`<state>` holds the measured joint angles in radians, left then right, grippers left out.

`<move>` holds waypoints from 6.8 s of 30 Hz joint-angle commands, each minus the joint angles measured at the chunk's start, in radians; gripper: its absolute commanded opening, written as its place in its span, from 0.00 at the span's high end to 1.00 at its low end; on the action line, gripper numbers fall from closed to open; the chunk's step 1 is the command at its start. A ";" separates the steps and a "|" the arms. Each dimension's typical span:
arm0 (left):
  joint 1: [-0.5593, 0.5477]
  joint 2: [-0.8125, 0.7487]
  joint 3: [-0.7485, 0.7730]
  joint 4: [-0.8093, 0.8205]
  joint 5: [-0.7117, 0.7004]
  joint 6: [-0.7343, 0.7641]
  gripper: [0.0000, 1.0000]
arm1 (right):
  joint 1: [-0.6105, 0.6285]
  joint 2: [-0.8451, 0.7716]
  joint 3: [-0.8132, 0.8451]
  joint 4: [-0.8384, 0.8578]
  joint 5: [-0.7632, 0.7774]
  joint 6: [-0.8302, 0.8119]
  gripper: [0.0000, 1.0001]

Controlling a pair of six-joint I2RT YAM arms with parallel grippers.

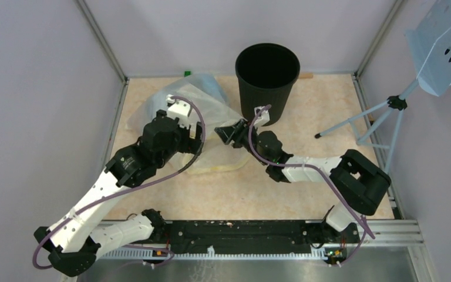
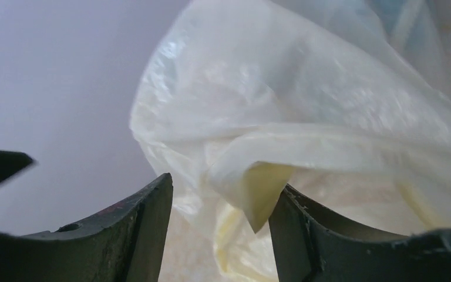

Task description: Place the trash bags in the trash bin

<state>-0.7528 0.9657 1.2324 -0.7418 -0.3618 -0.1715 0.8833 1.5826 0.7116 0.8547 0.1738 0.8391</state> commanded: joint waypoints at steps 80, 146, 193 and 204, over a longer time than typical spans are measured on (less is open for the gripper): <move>0.089 0.366 0.393 -0.373 0.021 0.013 1.00 | 0.142 -0.258 -0.099 0.036 -0.103 -0.477 1.00; 0.526 0.467 -0.125 0.268 0.422 -0.173 1.00 | 0.164 -0.561 0.120 -0.684 0.149 -0.486 1.00; 0.877 0.732 0.832 -0.022 0.872 -0.222 1.00 | 0.155 -0.964 0.186 -1.336 0.466 -0.400 1.00; 0.938 0.833 1.034 0.029 0.460 -0.142 1.00 | 0.156 -0.817 0.141 -1.225 0.225 -0.386 0.90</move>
<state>0.1963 1.8668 2.2559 -0.7887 0.2119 -0.3489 1.0386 0.7704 0.8444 -0.4713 0.5091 0.4629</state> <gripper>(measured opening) 0.004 0.005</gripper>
